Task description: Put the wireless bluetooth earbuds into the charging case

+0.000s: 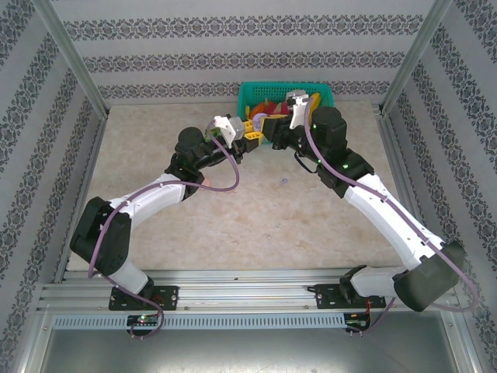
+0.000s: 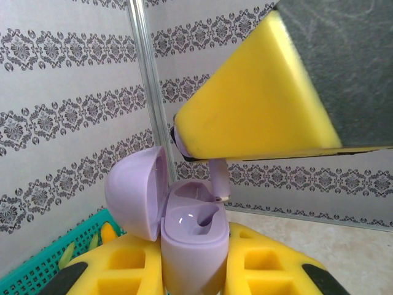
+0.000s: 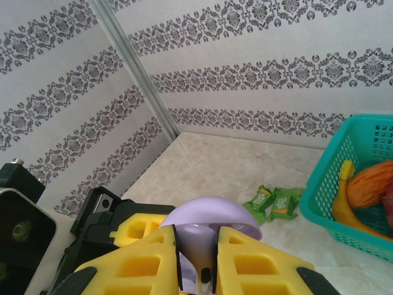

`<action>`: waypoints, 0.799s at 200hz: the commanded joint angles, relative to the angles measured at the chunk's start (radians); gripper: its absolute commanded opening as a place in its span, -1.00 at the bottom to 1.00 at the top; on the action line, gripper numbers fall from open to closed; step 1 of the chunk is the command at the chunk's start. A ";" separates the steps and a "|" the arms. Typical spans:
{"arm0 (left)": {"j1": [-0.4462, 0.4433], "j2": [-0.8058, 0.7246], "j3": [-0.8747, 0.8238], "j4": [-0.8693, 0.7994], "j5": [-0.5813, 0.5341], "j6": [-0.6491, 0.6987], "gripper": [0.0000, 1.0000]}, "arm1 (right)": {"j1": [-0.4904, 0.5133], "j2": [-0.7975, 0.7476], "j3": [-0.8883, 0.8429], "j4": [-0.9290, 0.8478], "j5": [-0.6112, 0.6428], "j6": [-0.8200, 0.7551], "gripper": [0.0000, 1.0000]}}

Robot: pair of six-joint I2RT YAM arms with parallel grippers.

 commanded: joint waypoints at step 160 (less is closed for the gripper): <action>-0.021 0.009 0.036 0.007 0.010 -0.007 -1.00 | 0.001 0.010 -0.036 -0.039 -0.038 -0.033 -0.72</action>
